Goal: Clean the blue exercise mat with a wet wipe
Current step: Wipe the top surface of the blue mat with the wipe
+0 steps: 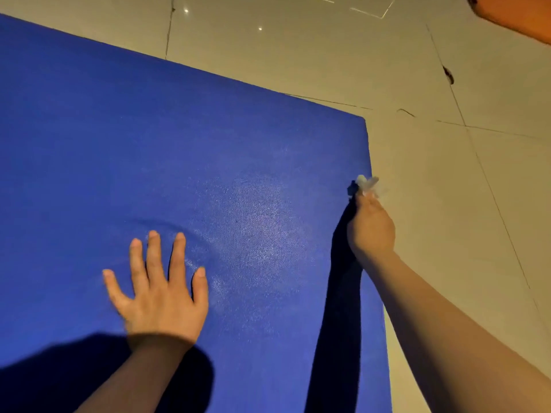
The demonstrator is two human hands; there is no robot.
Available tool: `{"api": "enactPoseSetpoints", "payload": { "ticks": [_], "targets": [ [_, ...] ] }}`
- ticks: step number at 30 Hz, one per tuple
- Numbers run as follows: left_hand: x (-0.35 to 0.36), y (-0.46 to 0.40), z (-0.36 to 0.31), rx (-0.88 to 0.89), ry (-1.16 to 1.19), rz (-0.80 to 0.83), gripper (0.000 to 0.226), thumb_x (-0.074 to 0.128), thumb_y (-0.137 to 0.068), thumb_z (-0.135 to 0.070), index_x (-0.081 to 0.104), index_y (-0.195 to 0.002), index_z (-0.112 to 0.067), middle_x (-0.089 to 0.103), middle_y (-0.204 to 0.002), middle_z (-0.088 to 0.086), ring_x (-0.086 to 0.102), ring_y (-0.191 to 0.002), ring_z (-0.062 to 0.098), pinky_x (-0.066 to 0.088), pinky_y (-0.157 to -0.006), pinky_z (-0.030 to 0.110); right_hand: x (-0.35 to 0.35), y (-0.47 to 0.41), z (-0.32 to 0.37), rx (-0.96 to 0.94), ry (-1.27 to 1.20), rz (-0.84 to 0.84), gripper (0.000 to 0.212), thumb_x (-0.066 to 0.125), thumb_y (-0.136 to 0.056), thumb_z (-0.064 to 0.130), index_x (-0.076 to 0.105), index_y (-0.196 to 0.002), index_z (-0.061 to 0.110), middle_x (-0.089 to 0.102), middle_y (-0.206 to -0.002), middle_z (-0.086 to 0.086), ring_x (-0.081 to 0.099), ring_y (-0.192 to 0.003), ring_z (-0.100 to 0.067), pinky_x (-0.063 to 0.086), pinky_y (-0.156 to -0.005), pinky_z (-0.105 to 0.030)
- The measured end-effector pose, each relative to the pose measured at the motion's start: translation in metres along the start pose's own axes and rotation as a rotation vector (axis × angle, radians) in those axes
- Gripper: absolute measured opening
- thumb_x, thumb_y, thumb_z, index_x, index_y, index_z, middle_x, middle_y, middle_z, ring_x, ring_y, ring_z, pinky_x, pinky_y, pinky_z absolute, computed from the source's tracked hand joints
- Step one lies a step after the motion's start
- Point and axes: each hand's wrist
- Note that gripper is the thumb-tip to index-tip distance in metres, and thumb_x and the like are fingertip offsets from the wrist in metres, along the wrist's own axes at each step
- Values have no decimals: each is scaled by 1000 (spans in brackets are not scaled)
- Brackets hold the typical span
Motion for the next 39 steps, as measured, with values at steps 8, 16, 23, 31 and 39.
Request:
{"api": "enactPoseSetpoints", "payload": {
  "ticks": [8, 16, 23, 31, 39],
  "targets": [
    [-36, -6, 21, 27, -69, 420, 69, 20, -96, -62, -22, -146, -38, -31, -156, -10, -29, -144, 13, -12, -116, 49, 32, 95, 124, -467, -29, 268, 62, 31, -95, -5, 23, -153, 14, 13, -160, -15, 16, -146, -28, 44, -97, -39],
    [-92, 43, 53, 464, -587, 706, 87, 33, -100, -55, -35, -139, -19, -41, -147, 5, -20, -148, 24, 9, -122, 41, -1, 102, 18, -251, 90, 159, 60, 31, -98, -2, 19, -155, 12, 13, -161, -16, 20, -145, -29, 32, -105, -37],
    [-151, 33, 35, 837, -866, 920, 55, 31, -102, -50, 23, -152, -28, 36, -147, 0, 45, -127, 26, 36, -104, 39, 3, 150, 28, -56, -226, 81, 62, 28, -89, 1, 33, -146, 24, 37, -143, -10, 40, -125, -31, 39, -78, -37],
    [-161, 65, 105, 632, -539, 827, 56, 31, -101, -54, 21, -151, -34, 25, -153, -11, 36, -135, 13, 36, -105, 31, 57, 233, 184, -866, -57, 523, 68, 33, -96, -1, 14, -157, 22, 13, -163, 3, 12, -149, -20, 41, -101, -40],
    [-129, 84, 150, 473, -388, 794, 65, 37, -101, -44, 1, -155, -36, -16, -161, -13, -5, -149, 11, 26, -115, 31, 51, 166, 78, -592, 37, 109, 73, 25, -77, -4, 42, -147, 8, 45, -149, -10, 42, -136, -34, 48, -99, -49]
  ]
}}
Point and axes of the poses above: each hand's wrist, its own y-axis away from the middle knuckle, its own x-axis out of the palm, z = x × y
